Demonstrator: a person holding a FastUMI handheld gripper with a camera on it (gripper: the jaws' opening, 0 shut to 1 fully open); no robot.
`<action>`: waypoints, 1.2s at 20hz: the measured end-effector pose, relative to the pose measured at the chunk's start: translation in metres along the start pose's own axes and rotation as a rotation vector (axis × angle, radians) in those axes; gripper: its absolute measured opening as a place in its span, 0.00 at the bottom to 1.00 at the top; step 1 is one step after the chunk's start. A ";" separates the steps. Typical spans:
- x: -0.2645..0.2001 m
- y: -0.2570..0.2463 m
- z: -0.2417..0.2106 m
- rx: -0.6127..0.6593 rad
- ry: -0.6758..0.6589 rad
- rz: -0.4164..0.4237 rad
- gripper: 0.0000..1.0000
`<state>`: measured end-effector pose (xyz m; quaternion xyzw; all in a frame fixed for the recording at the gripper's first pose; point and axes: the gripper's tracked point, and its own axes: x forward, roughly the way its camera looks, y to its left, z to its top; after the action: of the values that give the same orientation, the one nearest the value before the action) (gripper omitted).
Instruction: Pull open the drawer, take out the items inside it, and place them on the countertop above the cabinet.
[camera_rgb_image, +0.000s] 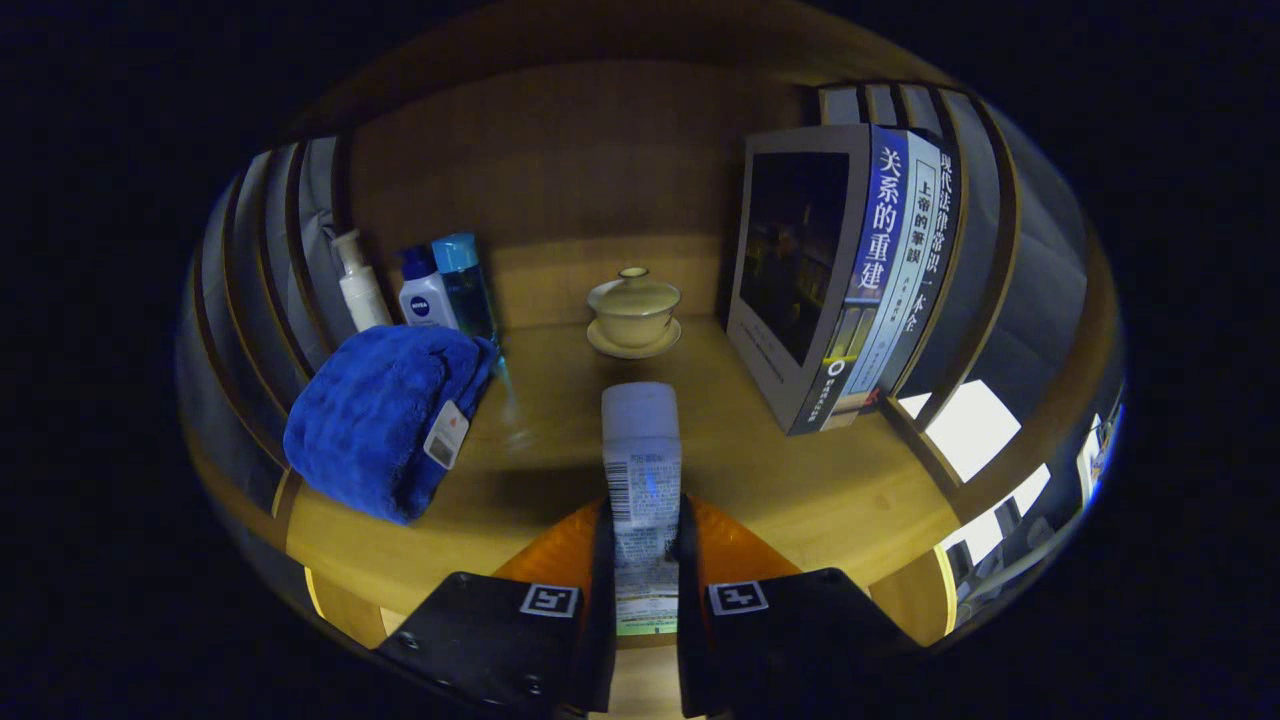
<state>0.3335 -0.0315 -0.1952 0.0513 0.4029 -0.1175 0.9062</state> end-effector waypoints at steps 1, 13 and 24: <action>0.001 0.002 -0.001 0.000 0.008 0.014 0.33; 0.015 0.025 -0.013 -0.149 -0.039 0.059 0.66; -0.149 0.033 0.041 -0.174 -0.492 0.031 0.98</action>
<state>0.2748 0.0178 -0.0572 -0.0509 0.1782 -0.0777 0.9796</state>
